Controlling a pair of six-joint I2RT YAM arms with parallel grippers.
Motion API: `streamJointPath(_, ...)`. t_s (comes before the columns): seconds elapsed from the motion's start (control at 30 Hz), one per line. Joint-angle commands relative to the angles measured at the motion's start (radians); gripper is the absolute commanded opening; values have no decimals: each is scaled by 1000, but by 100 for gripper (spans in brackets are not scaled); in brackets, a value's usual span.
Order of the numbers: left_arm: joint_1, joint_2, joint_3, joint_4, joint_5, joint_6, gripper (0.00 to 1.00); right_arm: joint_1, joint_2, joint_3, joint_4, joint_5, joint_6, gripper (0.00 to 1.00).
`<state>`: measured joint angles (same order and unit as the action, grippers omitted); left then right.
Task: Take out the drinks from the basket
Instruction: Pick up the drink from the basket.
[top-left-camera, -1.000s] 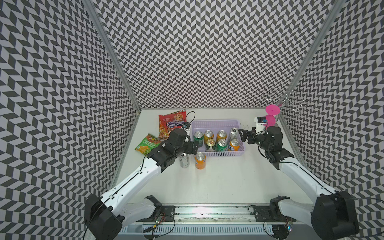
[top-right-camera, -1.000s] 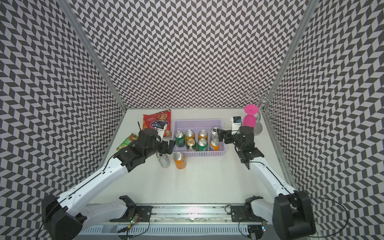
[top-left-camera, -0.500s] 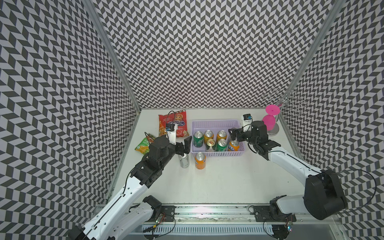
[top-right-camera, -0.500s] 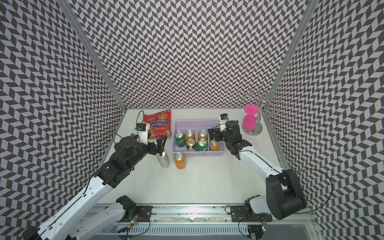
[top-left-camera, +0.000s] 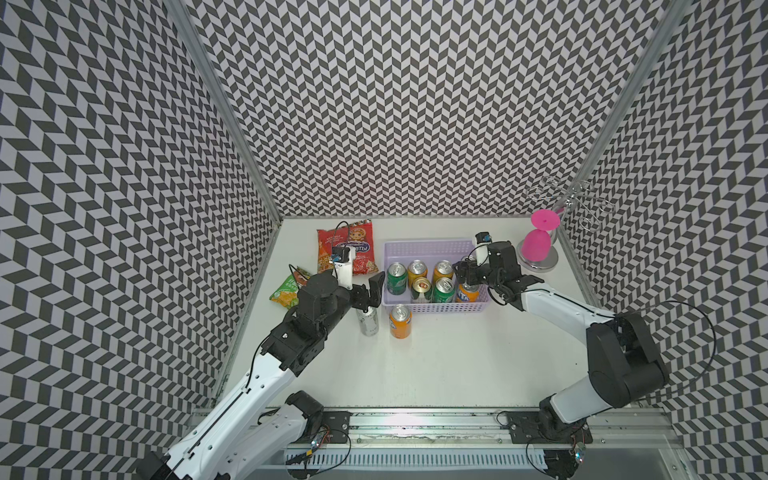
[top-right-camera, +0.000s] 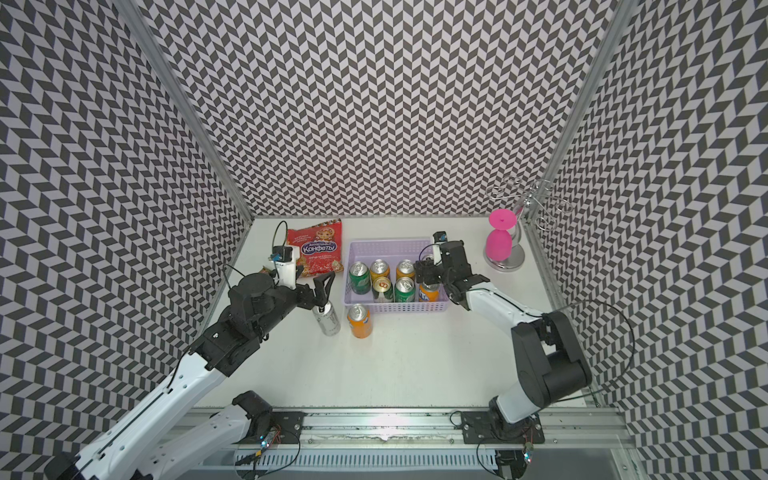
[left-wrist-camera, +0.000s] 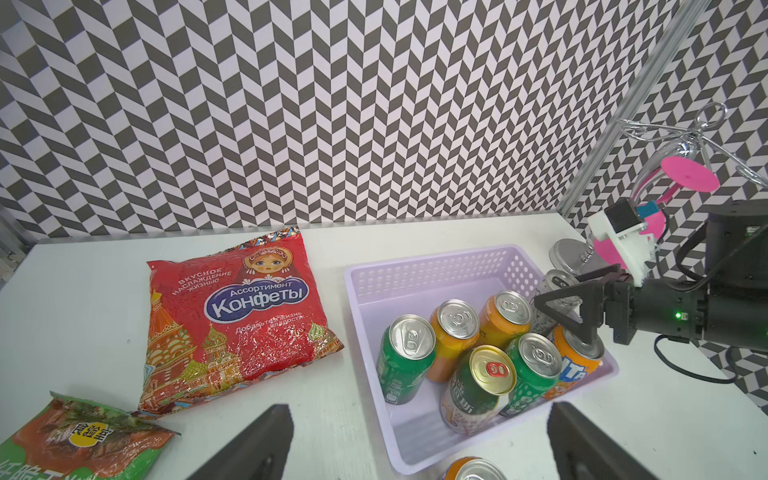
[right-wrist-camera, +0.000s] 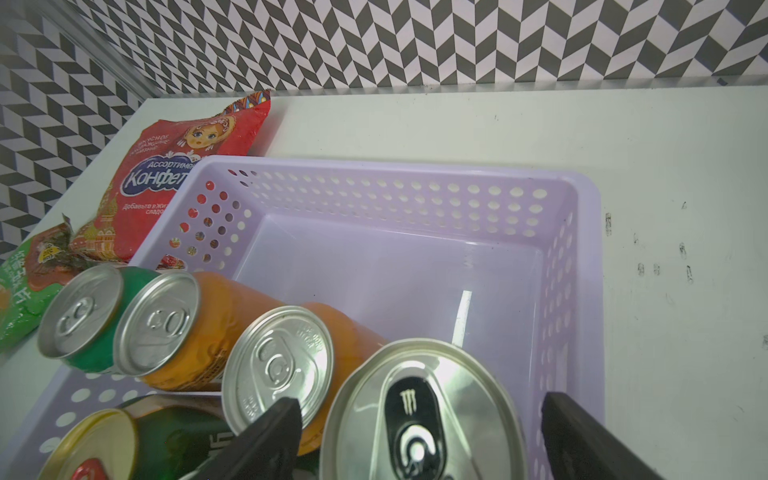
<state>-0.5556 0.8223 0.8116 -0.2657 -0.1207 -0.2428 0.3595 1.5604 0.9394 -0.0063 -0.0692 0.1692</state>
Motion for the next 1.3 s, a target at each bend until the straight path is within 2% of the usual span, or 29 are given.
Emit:
streamJointPath(0.0, 6, -8, -13, 32, 19, -7, 99, 9, 19, 25, 20, 29, 8, 87)
streamJointPath(0.23, 6, -3, -16, 35, 29, -9, 99, 9, 44, 53, 7, 51, -9, 68)
streamJointPath(0.5, 6, 7, -14, 31, 30, -7, 99, 9, 4, 64, 4, 80, -41, 49)
streamJointPath(0.9, 6, 8, -2, 20, 27, 2, 99, 9, -120, 117, -63, 127, -93, 46)
streamJointPath(1.27, 7, 17, 3, 16, 29, 2, 99, 32, -315, 157, -149, 154, -117, 45)
